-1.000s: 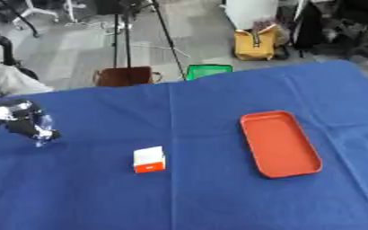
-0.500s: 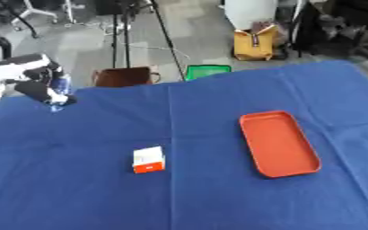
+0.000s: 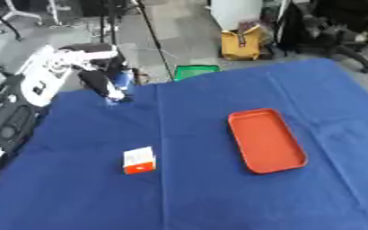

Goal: Pick up objects on the table and place them in the box.

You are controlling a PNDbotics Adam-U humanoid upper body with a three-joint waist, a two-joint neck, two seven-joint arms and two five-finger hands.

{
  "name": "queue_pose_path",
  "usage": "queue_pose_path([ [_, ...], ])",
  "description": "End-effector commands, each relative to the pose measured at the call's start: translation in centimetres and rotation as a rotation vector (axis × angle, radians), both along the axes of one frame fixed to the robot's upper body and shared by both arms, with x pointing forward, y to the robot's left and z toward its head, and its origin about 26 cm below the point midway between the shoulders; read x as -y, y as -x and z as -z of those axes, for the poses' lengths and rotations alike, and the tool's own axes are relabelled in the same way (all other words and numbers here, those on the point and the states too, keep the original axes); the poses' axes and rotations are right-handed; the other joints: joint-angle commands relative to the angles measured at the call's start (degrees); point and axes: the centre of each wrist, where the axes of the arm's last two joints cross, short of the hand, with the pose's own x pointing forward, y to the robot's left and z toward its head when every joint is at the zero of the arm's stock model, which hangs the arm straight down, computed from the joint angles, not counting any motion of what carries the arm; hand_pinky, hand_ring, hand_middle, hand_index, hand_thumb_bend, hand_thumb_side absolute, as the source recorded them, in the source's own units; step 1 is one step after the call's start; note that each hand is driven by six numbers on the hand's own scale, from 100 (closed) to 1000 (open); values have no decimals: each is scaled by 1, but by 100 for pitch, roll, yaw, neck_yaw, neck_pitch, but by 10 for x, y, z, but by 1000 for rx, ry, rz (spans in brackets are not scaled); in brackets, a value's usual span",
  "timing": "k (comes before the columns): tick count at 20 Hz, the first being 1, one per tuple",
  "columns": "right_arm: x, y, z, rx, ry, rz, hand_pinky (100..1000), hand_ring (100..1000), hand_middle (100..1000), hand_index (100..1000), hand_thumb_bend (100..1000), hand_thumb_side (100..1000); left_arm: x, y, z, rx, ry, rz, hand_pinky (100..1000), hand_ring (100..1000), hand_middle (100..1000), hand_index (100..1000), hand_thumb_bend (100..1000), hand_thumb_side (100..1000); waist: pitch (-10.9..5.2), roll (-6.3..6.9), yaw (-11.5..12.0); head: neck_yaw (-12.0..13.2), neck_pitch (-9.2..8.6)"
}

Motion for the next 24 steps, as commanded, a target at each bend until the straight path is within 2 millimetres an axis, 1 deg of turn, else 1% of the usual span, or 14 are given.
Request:
queue_pose_path([
  [1,-5,1,-9,29,1,-34,610,707,668,834,558,526,27,-8,-4,49,-4,27,135,277,362,466,525,279,-54,-50,-120,61,-40],
  [4,-8,1,-10,30,-3,-51,610,707,668,834,557,527,50,-14,5,93,6,24,129,284,364,470,533,276,-49,-60,-295,102,-57],
  [7,-12,0,-12,34,-9,-72,610,707,668,834,557,528,74,-19,18,158,35,13,136,300,369,477,529,263,-34,-83,-518,164,-71],
  [11,-15,-1,-13,40,-15,-89,610,707,669,833,555,529,92,-22,32,257,82,-17,123,304,367,478,530,274,-9,-121,-699,199,-71],
  [13,-15,-1,-14,41,-18,-92,610,707,669,833,555,529,96,-23,38,285,95,-25,123,304,367,478,530,274,-4,-128,-731,204,-70],
  [14,-15,-1,-14,41,-19,-92,610,707,668,833,556,529,99,-22,40,300,109,-22,136,323,378,495,558,285,0,-128,-750,212,-72],
  [17,-15,-1,-14,41,-22,-94,610,707,669,834,555,529,120,-17,55,380,190,0,144,329,384,503,560,278,19,-114,-804,228,-91],
  [19,-16,-1,-14,43,-22,-98,610,707,669,834,555,529,130,-14,65,412,216,7,149,333,389,509,564,277,33,-118,-827,228,-93],
  [20,-16,-1,-14,44,-23,-99,610,706,669,833,554,530,132,-13,69,423,222,8,168,346,399,514,590,269,37,-119,-834,230,-92],
  [22,-16,-1,-14,48,-26,-101,610,707,669,834,554,530,141,-11,80,449,215,21,178,351,406,522,606,266,49,-124,-878,250,-93],
  [24,-17,-1,-14,48,-28,-103,610,707,669,834,554,530,145,-10,90,468,197,29,178,351,406,522,606,266,54,-123,-901,257,-93],
])
